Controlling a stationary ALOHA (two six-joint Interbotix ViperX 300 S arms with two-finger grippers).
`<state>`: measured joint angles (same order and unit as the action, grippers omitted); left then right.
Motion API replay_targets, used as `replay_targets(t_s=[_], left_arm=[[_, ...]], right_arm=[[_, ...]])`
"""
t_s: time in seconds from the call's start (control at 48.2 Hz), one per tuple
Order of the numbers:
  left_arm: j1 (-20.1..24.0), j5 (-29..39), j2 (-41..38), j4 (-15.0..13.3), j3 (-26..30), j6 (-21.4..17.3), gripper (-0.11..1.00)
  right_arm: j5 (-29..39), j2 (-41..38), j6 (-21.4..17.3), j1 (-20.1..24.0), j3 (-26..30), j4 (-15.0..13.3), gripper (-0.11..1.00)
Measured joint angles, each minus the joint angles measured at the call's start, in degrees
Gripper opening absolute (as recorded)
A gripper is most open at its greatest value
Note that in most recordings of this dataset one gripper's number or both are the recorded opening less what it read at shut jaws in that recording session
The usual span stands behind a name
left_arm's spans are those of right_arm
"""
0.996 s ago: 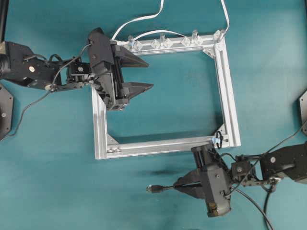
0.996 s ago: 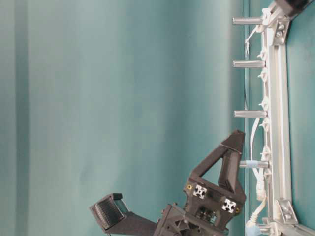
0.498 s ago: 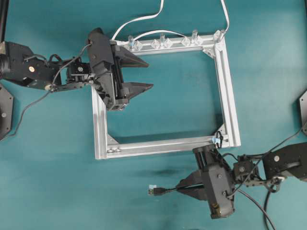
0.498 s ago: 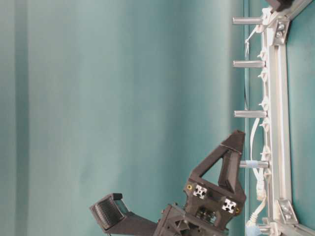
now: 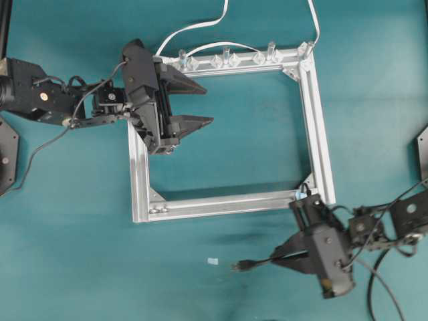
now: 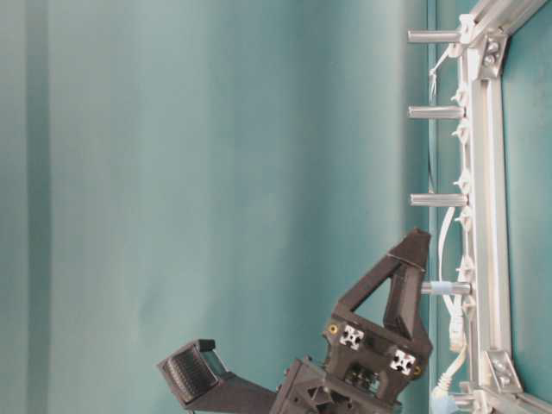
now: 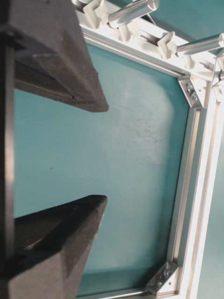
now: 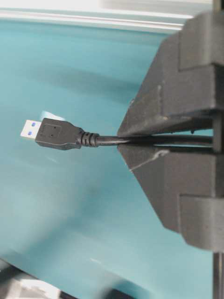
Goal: Insert the wire through the string loop located on the right side.
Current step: 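Lift the cable and carry it right toward the frame's lower-right corner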
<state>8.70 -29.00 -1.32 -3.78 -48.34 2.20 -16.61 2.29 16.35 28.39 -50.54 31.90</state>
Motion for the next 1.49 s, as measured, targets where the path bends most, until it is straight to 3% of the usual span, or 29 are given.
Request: replay_targets(t_s=[0.353,0.809,1.494], left_arm=[[-0.1,0.6,0.0,0.0,-0.1,0.0,0.77],[-0.1,0.7,0.0,0.0,-0.1,0.0,0.77],[-0.1,1.2,-0.1,0.0,-0.1,0.0,0.76]], right_arm=[[7.7,12.3,0.0,0.5,-8.3,-0.4,0.06],[8.8,28.2,-0.2,0.5,-21.6,-0.4,0.06],[8.5,31.4,-0.3,-0.8,-25.6,-0.4,0.06]])
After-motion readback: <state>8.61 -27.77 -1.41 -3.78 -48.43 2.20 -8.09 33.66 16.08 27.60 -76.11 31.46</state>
